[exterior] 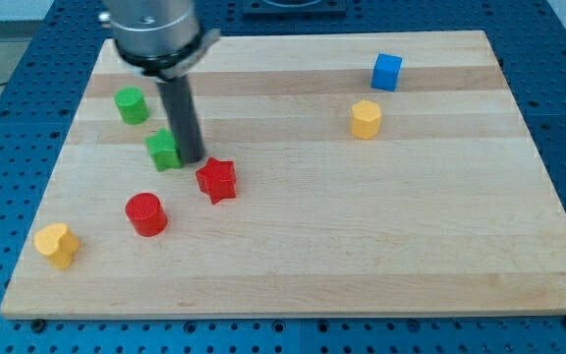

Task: Push the red star into red circle

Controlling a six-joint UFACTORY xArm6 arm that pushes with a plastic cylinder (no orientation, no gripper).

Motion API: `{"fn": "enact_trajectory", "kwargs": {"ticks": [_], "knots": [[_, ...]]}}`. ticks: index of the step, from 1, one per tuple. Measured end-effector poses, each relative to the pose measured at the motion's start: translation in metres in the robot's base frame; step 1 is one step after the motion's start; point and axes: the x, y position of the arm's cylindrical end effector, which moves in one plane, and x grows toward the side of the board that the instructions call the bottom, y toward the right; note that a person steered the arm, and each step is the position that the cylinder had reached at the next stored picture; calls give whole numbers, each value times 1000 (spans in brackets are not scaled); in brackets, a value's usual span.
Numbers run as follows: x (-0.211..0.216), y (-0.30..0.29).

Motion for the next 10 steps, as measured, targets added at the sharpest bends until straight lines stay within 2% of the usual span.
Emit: {"fn": "enact_trajectory", "kwargs": {"ticks": [1,2,3,4,5,6,8,10], "knots": [[0,-28],[0,-31],[-1,-16],[-1,43],[19,80],[38,90],[63,83],[94,49]]}}
